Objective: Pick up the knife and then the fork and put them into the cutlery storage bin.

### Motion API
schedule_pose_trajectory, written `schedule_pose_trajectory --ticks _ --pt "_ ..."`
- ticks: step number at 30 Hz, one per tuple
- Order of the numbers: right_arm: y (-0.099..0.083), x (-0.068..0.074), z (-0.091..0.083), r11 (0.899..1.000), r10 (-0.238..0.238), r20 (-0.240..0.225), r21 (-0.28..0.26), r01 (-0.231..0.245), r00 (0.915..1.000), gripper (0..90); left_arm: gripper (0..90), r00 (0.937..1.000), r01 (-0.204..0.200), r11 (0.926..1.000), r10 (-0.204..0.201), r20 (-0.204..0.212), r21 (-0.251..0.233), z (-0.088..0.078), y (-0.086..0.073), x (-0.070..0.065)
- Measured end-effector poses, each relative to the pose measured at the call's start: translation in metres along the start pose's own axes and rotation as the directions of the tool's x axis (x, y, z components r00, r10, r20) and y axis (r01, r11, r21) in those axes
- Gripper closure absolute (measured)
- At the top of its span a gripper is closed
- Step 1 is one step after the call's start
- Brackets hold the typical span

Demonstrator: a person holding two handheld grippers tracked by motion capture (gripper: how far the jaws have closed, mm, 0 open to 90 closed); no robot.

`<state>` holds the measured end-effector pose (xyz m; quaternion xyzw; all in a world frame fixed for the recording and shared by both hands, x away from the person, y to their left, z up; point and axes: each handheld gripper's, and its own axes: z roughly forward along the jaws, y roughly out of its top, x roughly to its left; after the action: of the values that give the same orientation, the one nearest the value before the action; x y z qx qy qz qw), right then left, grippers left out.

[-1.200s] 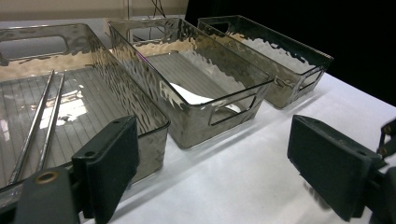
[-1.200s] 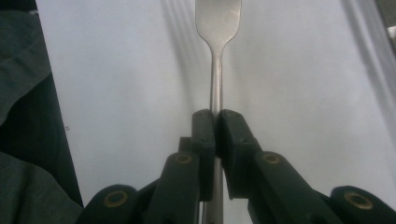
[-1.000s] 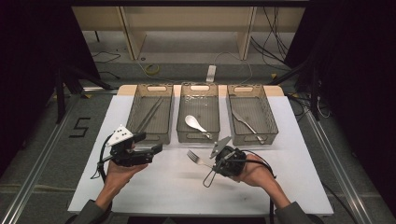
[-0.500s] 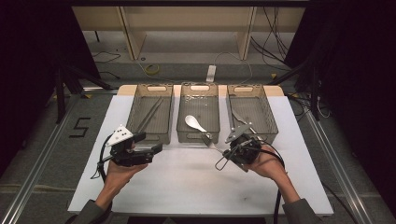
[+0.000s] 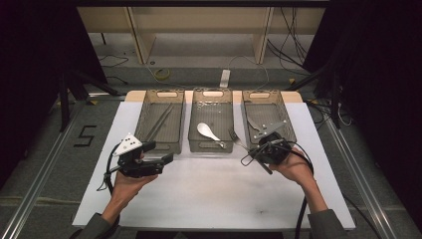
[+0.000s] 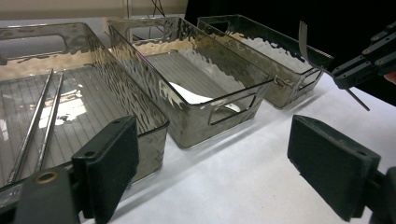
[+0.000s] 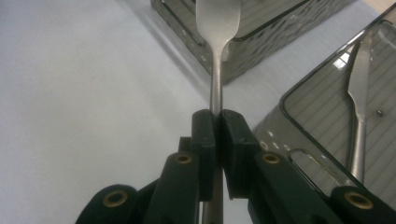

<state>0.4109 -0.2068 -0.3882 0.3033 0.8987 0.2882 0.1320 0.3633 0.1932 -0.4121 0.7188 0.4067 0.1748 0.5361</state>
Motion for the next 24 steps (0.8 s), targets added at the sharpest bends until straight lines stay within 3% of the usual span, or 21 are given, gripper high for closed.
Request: schedule_pose_trajectory --ticks 24 --pt "-0.002 -0.024 -0.01 0.998 0.049 0.037 -0.048 -0.047 0.9981 84.9 16.2 1.0 0.005 1.0 -0.005 -0.002 0.0 0.0 0.0 0.001"
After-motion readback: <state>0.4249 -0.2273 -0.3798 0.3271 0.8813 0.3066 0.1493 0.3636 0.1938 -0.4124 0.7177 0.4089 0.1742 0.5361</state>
